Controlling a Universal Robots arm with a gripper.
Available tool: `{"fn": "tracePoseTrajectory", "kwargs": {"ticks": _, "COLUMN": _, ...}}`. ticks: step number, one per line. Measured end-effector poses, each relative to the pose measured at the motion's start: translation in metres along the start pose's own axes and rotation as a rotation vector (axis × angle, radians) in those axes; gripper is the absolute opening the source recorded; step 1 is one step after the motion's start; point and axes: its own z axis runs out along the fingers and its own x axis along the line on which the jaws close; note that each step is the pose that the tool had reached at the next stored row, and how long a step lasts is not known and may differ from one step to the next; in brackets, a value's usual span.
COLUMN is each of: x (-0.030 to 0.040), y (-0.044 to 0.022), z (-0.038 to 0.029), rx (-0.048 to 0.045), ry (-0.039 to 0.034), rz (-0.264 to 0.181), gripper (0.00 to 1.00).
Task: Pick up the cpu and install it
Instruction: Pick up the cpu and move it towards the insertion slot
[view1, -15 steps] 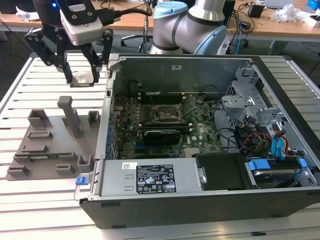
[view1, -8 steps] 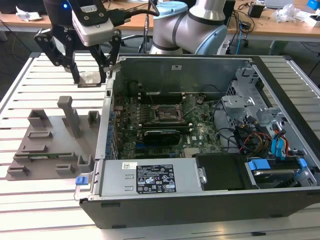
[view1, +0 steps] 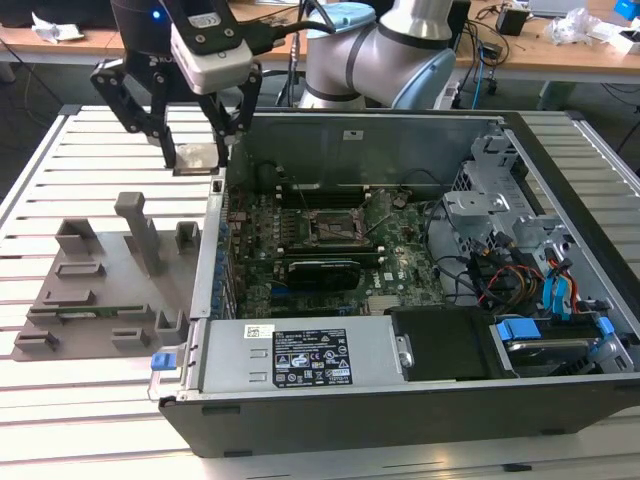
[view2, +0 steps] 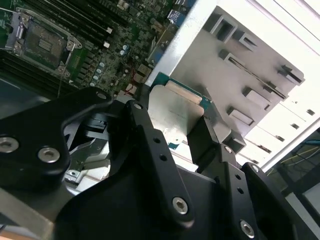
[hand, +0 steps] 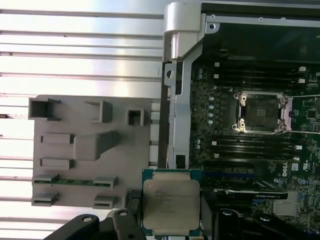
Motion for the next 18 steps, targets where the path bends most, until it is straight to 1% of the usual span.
{"fn": "tracePoseTrajectory", "kwargs": {"ticks": 6, "x": -0.0109, "y": -0.0002, "z": 0.0009, "rx": -0.0001, "ry": 0.0000, "rz": 0.000, "gripper": 0.55}}
{"fn": "tracePoseTrajectory", "kwargs": {"ticks": 9, "x": -0.0190, "y": -0.0004, "z": 0.0017, "rx": 0.0000, "ry": 0.0000, "rz": 0.000, "gripper": 0.55}}
{"fn": "tracePoseTrajectory", "kwargs": {"ticks": 13, "x": -0.0263, "y": -0.0005, "z": 0.0029, "rx": 0.0001, "ry": 0.0001, "rz": 0.000, "gripper": 0.55}}
{"fn": "tracePoseTrajectory", "kwargs": {"ticks": 14, "x": -0.0291, "y": -0.0005, "z": 0.0036, "rx": 0.0000, "ry": 0.0001, "rz": 0.000, "gripper": 0.55}}
{"fn": "tracePoseTrajectory", "kwargs": {"ticks": 16, "x": -0.0324, "y": -0.0003, "z": 0.0044, "rx": 0.0001, "ry": 0.0002, "rz": 0.000, "gripper": 0.55}}
{"fn": "tracePoseTrajectory", "kwargs": {"ticks": 18, "x": -0.0372, "y": 0.0001, "z": 0.0072, "rx": -0.0001, "ry": 0.0003, "rz": 0.000, "gripper": 0.55}}
